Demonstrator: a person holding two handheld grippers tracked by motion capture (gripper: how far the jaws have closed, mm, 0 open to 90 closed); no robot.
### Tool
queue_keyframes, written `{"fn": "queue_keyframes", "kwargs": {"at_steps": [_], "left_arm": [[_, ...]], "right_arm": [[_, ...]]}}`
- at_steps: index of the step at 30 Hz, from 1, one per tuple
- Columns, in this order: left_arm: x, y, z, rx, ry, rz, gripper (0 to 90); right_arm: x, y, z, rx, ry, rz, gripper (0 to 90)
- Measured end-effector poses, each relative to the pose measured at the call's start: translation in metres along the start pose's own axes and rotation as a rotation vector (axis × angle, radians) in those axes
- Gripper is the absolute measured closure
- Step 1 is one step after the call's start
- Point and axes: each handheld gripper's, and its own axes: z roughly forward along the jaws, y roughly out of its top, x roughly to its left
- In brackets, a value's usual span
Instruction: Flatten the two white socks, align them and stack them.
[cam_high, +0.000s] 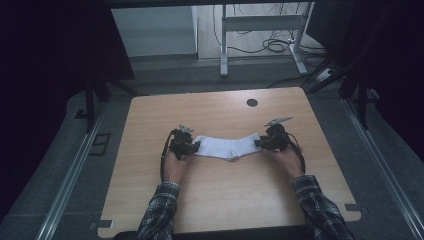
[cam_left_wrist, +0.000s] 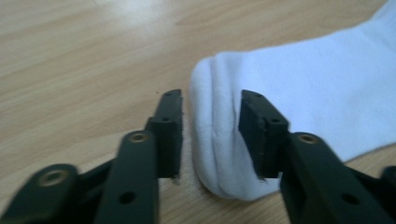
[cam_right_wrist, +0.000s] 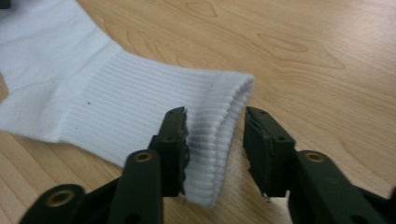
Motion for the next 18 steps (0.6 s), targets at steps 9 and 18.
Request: {"fn": "queue_keyframes", "kwargs": {"at_steps": [9,18], "left_arm": [[-0.001,0.001,-0.010,-0.040,-0.049,-0.014,42.3],[-0.004,-0.002,-0.016,-0.048,-0.083,-0.013,32.8]], "right_arm": [[0.002,0.001,-0.008,-0.009,-0.010,0.012,37.2],[0.006,0.001,-0.019,-0.019,-0.017,0.008,29.7]]}}
